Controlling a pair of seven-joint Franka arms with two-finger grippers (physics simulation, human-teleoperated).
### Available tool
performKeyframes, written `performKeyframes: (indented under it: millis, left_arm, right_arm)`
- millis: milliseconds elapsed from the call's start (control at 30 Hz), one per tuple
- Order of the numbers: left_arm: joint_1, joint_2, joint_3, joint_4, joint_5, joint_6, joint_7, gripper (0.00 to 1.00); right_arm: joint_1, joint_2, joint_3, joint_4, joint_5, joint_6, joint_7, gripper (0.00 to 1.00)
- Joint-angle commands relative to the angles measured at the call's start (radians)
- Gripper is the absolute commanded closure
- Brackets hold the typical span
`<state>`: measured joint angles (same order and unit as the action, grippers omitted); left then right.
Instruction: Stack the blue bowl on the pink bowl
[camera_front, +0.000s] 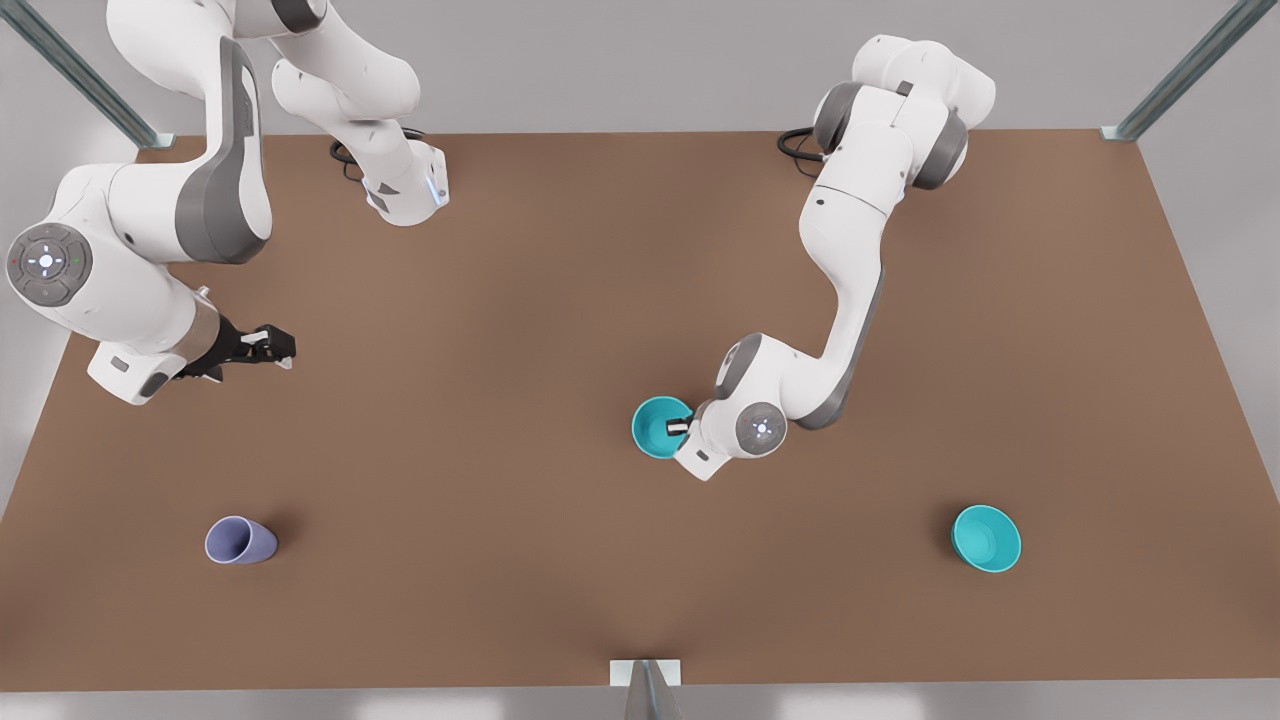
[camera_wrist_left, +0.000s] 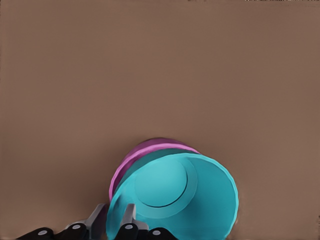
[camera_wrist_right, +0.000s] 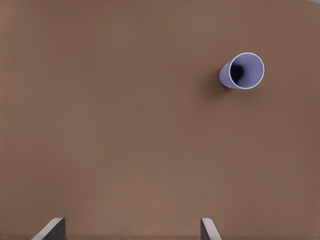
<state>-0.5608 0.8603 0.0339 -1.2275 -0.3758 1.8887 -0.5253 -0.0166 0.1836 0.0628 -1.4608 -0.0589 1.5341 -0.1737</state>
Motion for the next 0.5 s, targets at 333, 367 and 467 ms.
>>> performKeyframes:
  millis: [333,367,467]
  left_arm:
    - [0.292,-0.664,0.017,-0.095,0.413,-0.543,0.410,0.00]
    - [0.295,-0.662,0.015,-0.089,0.385,-0.553,0.409,0.00]
    - [0.295,-0.633,0.015,-0.047,0.385,-0.620,0.409,0.00]
  right_arm:
    - [-0.017,0.005,-0.009,0.016,0.053,0.001,-0.029,0.00]
    - [-0.017,0.005,-0.009,0.016,0.053,0.003,-0.029,0.00]
    - [-0.019,0.005,-0.009,0.016,0.059,0.003,-0.029,0.00]
